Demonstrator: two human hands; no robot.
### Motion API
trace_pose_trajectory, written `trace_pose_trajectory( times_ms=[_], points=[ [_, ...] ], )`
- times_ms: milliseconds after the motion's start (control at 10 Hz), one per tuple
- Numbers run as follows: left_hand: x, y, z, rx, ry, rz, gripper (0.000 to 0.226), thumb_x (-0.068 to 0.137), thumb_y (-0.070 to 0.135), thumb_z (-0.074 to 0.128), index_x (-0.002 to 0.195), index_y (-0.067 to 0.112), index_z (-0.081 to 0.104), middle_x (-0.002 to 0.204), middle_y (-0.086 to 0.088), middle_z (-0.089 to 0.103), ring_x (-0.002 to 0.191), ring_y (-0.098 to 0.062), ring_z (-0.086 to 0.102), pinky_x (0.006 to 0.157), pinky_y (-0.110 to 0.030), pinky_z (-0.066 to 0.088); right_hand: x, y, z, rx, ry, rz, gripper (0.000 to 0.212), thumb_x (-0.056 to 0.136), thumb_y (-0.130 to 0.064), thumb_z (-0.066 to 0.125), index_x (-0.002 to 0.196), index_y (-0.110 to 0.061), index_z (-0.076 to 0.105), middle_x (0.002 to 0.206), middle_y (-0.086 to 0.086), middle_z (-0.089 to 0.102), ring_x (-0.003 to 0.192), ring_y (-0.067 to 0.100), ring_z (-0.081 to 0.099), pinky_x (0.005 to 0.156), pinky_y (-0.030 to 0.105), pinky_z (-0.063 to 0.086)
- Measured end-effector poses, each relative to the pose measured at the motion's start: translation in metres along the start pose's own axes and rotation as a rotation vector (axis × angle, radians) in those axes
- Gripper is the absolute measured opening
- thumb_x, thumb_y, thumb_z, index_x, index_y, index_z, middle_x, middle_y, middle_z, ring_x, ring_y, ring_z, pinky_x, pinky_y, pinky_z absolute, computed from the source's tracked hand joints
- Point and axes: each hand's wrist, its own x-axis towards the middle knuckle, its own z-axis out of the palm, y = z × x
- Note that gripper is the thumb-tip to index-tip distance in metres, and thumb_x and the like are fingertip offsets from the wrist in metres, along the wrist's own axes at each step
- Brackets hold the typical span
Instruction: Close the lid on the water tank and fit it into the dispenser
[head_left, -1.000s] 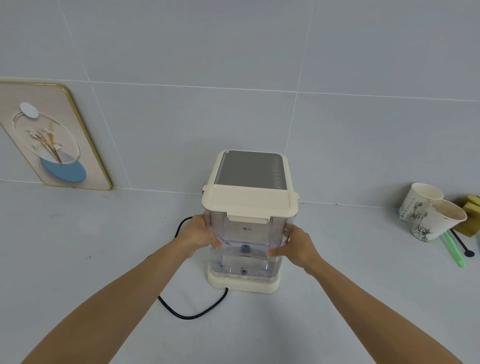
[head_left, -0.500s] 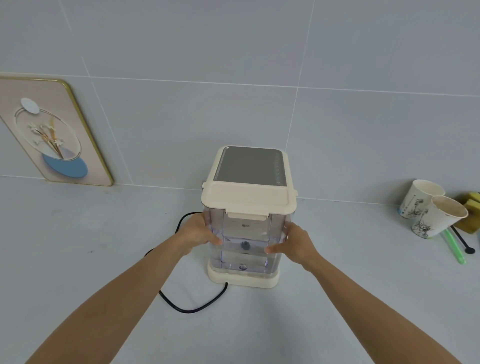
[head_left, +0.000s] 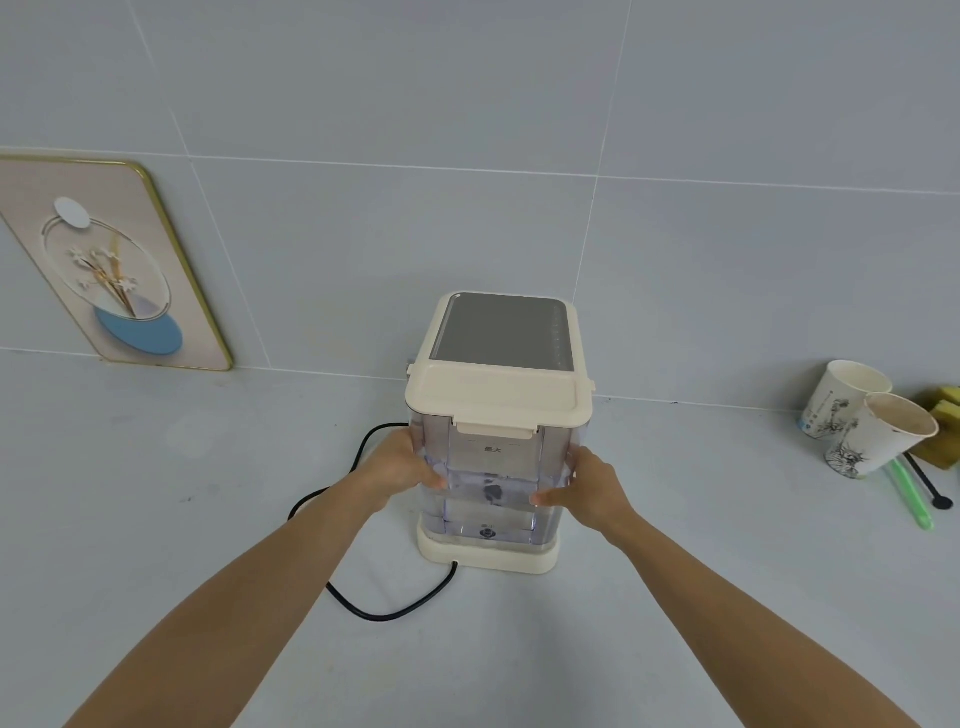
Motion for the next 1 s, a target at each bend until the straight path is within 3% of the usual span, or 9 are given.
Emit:
trace_pose_trajectory(
  times_ms=[100,200,400,500,600,700,800,900,1000],
  points=[
    [-0.001,-0.001,0.001,-0.015,0.007,0.007,0.051,0.070,-0.016,0.065,0.115,0.008,0.057,0.095,0.003,0.058,0.094,-0.017,0.051,0.065,-0.017,0.043,-0.001,0.001,0.001,-0.009,0.000,-0.003,0.063,0.068,-0.020,0.078,0.120,-0.003,0.046,0.105,0.006,0.054,0.090,0.020,0.047,0.074,0.026,0.037],
    [-0.002,-0.002,0.002,0.012,0.018,0.016,0.050,0.070,-0.015,0.066,0.110,0.014,0.057,0.094,0.005,0.059,0.093,-0.015,0.053,0.073,-0.023,0.045,-0.003,-0.001,0.000,-0.018,-0.007,-0.007,0.066,0.068,-0.020,0.078,0.123,-0.004,0.045,0.118,0.011,0.057,0.093,0.020,0.047,0.077,0.026,0.038],
    [-0.008,-0.003,0.005,0.025,0.011,0.029,0.040,0.078,-0.005,0.064,0.078,0.033,0.050,0.081,0.023,0.051,0.072,0.010,0.048,0.049,-0.002,0.041,-0.009,-0.003,-0.005,-0.072,-0.049,-0.020,0.073,0.073,-0.030,0.073,0.130,-0.005,0.034,0.132,0.013,0.050,0.115,0.030,0.051,0.083,0.030,0.042],
    [-0.012,-0.006,0.006,0.058,0.074,0.037,0.023,0.082,0.009,0.064,0.094,0.025,0.051,0.085,0.019,0.048,0.088,-0.003,0.051,0.069,-0.008,0.040,-0.016,-0.005,-0.009,-0.060,-0.028,-0.074,0.090,0.077,-0.031,0.069,0.140,-0.008,0.009,0.138,0.016,0.045,0.116,0.035,0.052,0.089,0.037,0.046],
    [-0.024,-0.003,0.004,0.154,0.141,0.069,0.042,0.085,0.024,0.060,0.122,0.025,0.041,0.108,0.016,0.044,0.113,-0.014,0.041,0.085,-0.019,0.032,-0.027,-0.013,-0.017,-0.063,0.010,-0.189,0.108,0.077,-0.037,0.068,0.143,-0.010,-0.013,0.155,0.011,0.020,0.134,0.031,0.035,0.104,0.039,0.039],
    [-0.038,0.011,-0.002,0.213,0.236,0.219,0.063,0.087,0.032,0.058,0.140,0.020,0.027,0.139,0.004,0.038,0.134,-0.019,0.034,0.094,-0.023,0.026,-0.038,-0.023,-0.030,-0.094,0.064,-0.292,0.117,0.075,-0.046,0.066,0.140,-0.014,-0.026,0.158,0.001,-0.011,0.145,0.020,0.006,0.115,0.037,0.021],
    [-0.050,0.034,-0.010,0.377,0.287,0.386,0.061,0.088,0.036,0.053,0.140,0.018,0.025,0.146,0.000,0.031,0.139,-0.020,0.027,0.099,-0.023,0.026,-0.046,-0.037,-0.047,-0.148,0.128,-0.372,0.114,0.076,-0.050,0.061,0.140,-0.014,-0.026,0.156,0.000,-0.020,0.145,0.015,-0.006,0.117,0.032,0.010],
    [-0.054,0.062,-0.021,0.529,0.384,0.455,0.071,0.092,0.044,0.041,0.147,0.019,0.004,0.159,0.003,-0.003,0.145,-0.012,-0.003,0.117,-0.031,0.008,-0.050,-0.060,-0.069,-0.165,0.205,-0.433,0.105,0.080,-0.054,0.052,0.141,-0.013,-0.023,0.156,0.000,-0.020,0.144,0.012,-0.012,0.115,0.028,0.003],
    [-0.058,0.090,-0.031,0.716,0.494,0.589,0.068,0.094,0.043,0.031,0.146,0.019,-0.005,0.158,0.002,-0.013,0.144,-0.010,-0.012,0.119,-0.033,-0.002,-0.054,-0.084,-0.087,-0.242,0.281,-0.504,0.091,0.087,-0.053,0.038,0.141,-0.012,-0.022,0.155,0.001,-0.021,0.143,0.011,-0.016,0.113,0.024,-0.004]
  ],
)
